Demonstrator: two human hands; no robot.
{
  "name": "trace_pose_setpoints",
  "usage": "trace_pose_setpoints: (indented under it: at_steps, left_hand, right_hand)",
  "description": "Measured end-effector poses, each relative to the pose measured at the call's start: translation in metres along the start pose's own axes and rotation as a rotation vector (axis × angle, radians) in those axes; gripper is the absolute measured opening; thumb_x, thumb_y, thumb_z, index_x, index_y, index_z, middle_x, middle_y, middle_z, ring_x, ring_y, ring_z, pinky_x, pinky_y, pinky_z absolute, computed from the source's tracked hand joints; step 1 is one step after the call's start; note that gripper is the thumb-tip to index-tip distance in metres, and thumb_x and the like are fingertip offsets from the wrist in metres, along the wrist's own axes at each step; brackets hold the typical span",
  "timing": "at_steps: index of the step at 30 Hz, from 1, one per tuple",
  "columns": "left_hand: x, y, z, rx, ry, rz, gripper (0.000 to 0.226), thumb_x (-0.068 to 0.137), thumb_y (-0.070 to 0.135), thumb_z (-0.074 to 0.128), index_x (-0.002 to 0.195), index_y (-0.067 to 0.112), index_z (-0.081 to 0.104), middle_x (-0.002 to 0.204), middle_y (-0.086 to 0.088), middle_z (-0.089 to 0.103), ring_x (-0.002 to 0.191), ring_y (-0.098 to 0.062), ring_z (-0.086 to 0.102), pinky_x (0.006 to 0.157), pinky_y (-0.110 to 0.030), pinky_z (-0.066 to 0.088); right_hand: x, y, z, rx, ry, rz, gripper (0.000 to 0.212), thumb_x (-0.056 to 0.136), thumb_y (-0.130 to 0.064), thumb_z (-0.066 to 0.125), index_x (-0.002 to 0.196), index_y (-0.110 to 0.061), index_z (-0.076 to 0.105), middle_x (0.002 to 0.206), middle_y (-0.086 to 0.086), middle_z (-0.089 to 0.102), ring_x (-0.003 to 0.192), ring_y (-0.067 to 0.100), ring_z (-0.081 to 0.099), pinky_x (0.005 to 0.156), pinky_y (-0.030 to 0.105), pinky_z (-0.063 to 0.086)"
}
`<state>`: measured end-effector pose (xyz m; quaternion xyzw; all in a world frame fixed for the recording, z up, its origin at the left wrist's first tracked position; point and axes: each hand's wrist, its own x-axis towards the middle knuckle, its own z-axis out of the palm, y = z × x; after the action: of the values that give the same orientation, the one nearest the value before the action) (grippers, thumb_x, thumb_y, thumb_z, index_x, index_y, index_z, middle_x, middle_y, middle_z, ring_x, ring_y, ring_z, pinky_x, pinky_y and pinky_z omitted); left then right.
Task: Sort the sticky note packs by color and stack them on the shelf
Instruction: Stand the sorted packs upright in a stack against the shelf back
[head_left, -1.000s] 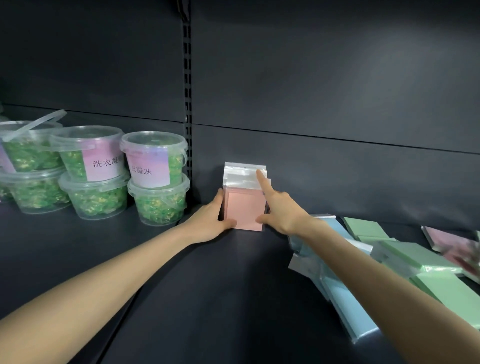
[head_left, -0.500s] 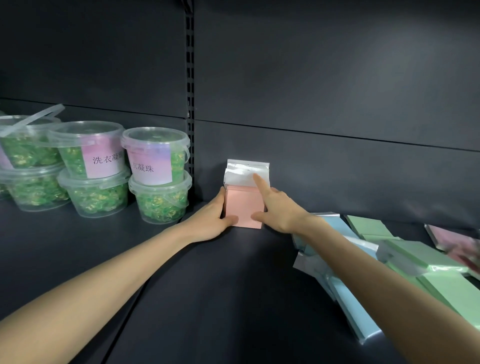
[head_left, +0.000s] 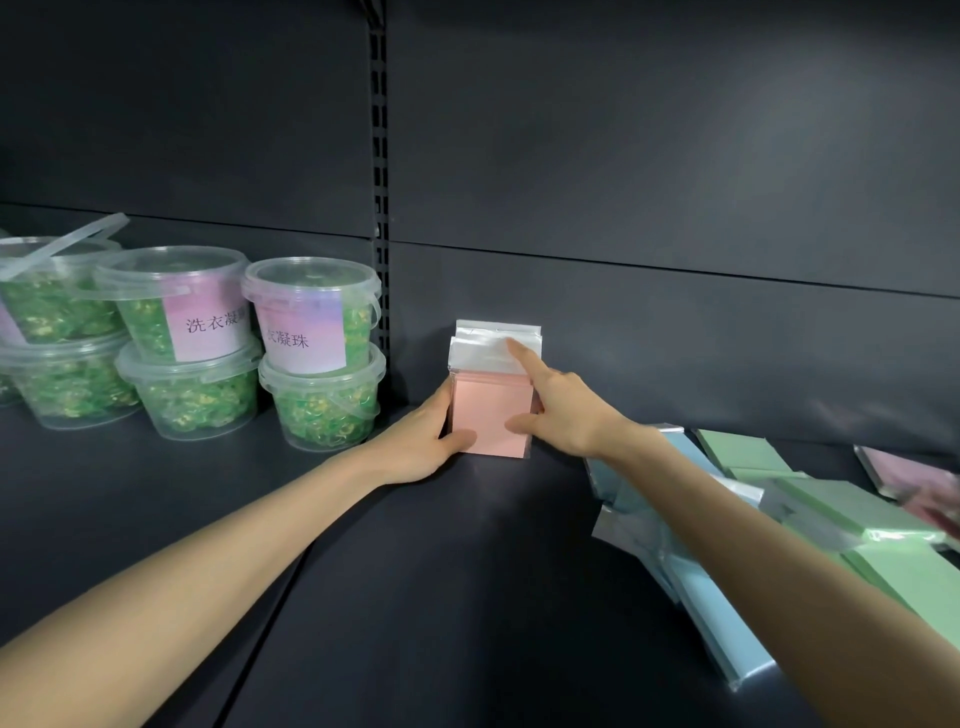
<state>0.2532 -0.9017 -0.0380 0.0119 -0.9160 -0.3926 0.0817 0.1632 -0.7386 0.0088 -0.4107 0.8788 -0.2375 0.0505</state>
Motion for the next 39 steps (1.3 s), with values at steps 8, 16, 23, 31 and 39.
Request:
trace_pose_setpoints:
  at_steps: [8,16,23,31,39]
  left_hand:
    - [0.008,-0.008,-0.001,-0.017,-0.053,-0.066,0.085,0.091,0.021,0.059,0.150,0.033,-0.001,0.143,0.014,0.038,0.128,-0.005,0.039,0.101,-0.018,0.027]
    - [0.009,-0.007,-0.001,0.030,-0.091,-0.060,0.081,0.095,0.023,0.055,0.150,0.029,-0.004,0.145,0.012,0.035,0.130,-0.005,0.036,0.104,-0.018,0.026]
    - [0.008,-0.004,-0.001,0.063,-0.109,-0.077,0.077,0.097,0.022,0.051,0.150,0.027,-0.005,0.147,0.006,0.036,0.128,-0.007,0.038,0.102,-0.017,0.027]
    - [0.011,-0.003,-0.001,0.051,-0.109,-0.112,0.079,0.095,0.024,0.054,0.151,0.026,-0.003,0.149,0.005,0.035,0.132,-0.013,0.038,0.106,-0.021,0.028]
    - [-0.002,0.012,-0.006,0.260,0.083,-0.198,0.038,0.093,0.035,0.053,0.121,0.010,0.049,0.115,-0.006,0.057,0.100,-0.022,0.056,0.075,-0.026,0.041]
  right_hand:
    - [-0.002,0.006,0.001,0.042,-0.063,0.031,0.113,0.083,-0.011,0.067,0.145,-0.031,-0.025,0.069,0.004,0.053,0.064,0.013,0.054,0.060,0.016,0.041]
    - [0.004,0.007,0.002,0.037,-0.095,0.049,0.108,0.086,-0.011,0.063,0.146,-0.029,-0.025,0.068,0.003,0.052,0.062,0.012,0.052,0.058,0.014,0.037]
    - [0.001,0.004,0.000,0.036,-0.113,0.058,0.106,0.088,-0.011,0.061,0.145,-0.028,-0.026,0.068,0.004,0.052,0.064,0.011,0.052,0.072,0.022,0.039]
    - [-0.003,-0.001,-0.002,0.016,-0.113,0.073,0.104,0.089,-0.012,0.061,0.146,-0.027,-0.025,0.066,0.002,0.050,0.063,0.010,0.051,0.069,0.021,0.039]
    - [-0.015,-0.006,-0.010,-0.016,0.004,0.042,0.107,0.083,-0.017,0.069,0.149,-0.027,-0.014,0.069,0.000,0.044,0.063,0.012,0.047,0.058,0.020,0.037]
